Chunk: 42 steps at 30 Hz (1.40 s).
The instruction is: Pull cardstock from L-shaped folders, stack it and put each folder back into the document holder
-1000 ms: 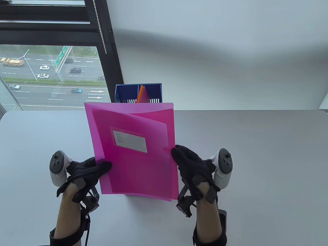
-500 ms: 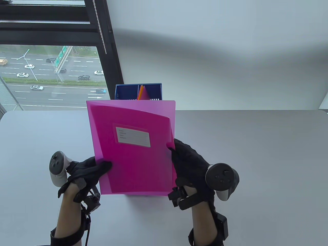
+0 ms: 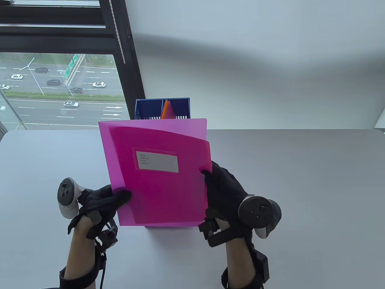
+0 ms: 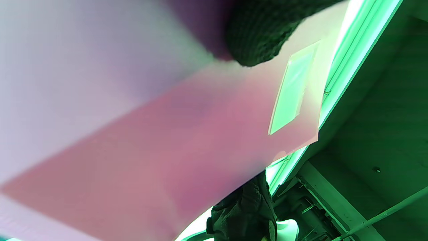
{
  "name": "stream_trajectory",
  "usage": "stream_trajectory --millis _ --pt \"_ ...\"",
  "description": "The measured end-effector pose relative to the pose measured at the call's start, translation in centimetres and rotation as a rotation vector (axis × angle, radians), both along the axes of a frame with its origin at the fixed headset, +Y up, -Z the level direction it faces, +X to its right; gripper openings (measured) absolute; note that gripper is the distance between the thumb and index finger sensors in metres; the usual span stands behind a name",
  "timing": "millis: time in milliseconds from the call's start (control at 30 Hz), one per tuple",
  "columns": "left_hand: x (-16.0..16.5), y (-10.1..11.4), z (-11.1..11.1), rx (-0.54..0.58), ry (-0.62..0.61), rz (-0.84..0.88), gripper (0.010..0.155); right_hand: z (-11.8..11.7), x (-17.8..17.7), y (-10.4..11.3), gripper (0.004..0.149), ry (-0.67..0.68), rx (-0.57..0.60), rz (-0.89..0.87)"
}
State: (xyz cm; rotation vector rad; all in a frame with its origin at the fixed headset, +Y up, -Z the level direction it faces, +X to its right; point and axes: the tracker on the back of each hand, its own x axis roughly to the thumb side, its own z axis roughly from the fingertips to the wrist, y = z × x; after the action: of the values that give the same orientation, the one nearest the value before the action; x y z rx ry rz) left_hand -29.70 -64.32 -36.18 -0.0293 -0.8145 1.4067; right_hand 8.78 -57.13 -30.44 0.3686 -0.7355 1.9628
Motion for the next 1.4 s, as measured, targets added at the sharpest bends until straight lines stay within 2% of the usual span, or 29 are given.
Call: stream_trajectory --millis 367,567,900,967,1100,1233,1400 --pt "-0.8 0.1 0.1 0.014 0.028 -0.028 0.042 0.4 3.7 0.2 0.038 -0.058 0.022 -0.099" --pt "-1.9 0.3 0.3 0.02 0.053 -0.009 0.042 1.0 7.6 0.1 0.042 -0.146 -0.018 -0.115" --pt "-3.7 0.2 0.4 0.02 0.098 0.014 0.042 1.9 13.7 -1.4 0.041 -0.308 -0.1 -0.159" --pt "-4.1 0.1 0.4 0.016 0.1 0.026 0.042 1.8 14.5 -1.8 0.041 -0.338 -0.143 -0.14" --pt "-4.4 0.0 0.4 0.013 0.11 0.041 0.042 0.3 15.3 -3.7 0.041 -0.352 -0.321 -0.11" --pt "-4.3 0.1 0.5 0.013 0.111 0.042 0.042 -2.2 15.3 -6.4 0.041 -0.343 -0.525 -0.031" --pt "-4.3 0.0 0.4 0.012 0.109 0.042 0.042 -5.1 14.6 -10.4 0.042 -0.303 -0.704 -0.002"
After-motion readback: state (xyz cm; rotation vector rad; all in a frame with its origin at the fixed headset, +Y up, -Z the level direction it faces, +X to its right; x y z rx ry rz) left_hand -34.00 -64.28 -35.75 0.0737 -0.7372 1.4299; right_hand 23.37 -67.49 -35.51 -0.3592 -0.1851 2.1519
